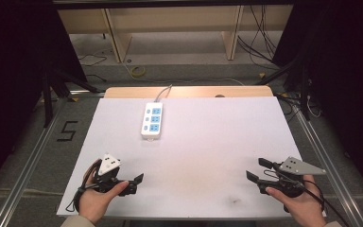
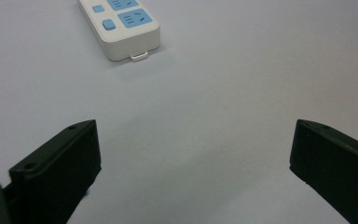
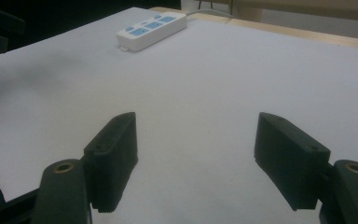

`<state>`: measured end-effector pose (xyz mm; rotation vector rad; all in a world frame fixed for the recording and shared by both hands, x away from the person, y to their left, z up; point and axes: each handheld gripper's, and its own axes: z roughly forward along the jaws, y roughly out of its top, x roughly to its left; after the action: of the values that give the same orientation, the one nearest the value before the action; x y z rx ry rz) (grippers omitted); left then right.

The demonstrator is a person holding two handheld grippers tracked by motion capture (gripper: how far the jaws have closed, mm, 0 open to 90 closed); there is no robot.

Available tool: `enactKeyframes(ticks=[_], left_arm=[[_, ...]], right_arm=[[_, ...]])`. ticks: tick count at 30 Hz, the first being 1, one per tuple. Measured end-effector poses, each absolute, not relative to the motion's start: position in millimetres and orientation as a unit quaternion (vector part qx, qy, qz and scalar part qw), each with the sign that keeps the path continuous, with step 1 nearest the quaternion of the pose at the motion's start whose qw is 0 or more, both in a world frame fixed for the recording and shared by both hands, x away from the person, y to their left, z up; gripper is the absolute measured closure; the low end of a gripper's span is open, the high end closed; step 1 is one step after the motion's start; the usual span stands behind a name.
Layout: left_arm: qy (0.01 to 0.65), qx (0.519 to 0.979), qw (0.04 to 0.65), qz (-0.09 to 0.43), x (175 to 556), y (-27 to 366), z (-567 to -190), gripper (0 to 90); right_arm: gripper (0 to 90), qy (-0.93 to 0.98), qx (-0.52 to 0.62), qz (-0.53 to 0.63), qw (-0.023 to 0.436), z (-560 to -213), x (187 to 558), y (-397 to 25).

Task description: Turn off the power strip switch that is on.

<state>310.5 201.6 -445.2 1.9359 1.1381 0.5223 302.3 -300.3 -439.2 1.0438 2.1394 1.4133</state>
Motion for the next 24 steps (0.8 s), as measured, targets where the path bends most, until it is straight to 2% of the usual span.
enactKeyframes(ticks=[7, 13, 24], left_arm=[[0.453, 0.759, 0.412, 0.223, 312, 201, -443, 6.4], [0.458, 0.752, 0.412, 0.236, 314, 201, -440, 15.5], [0.457, 0.757, 0.388, 0.260, 330, 198, -435, 19.3]], right_arm=[[30.5, 0.762, 0.367, 0.498, 0.189, -439, 302, -299], [30.5, 0.761, 0.369, 0.498, 0.192, -439, 301, -301], [30.5, 0.762, 0.372, 0.494, 0.192, -440, 302, -302]])
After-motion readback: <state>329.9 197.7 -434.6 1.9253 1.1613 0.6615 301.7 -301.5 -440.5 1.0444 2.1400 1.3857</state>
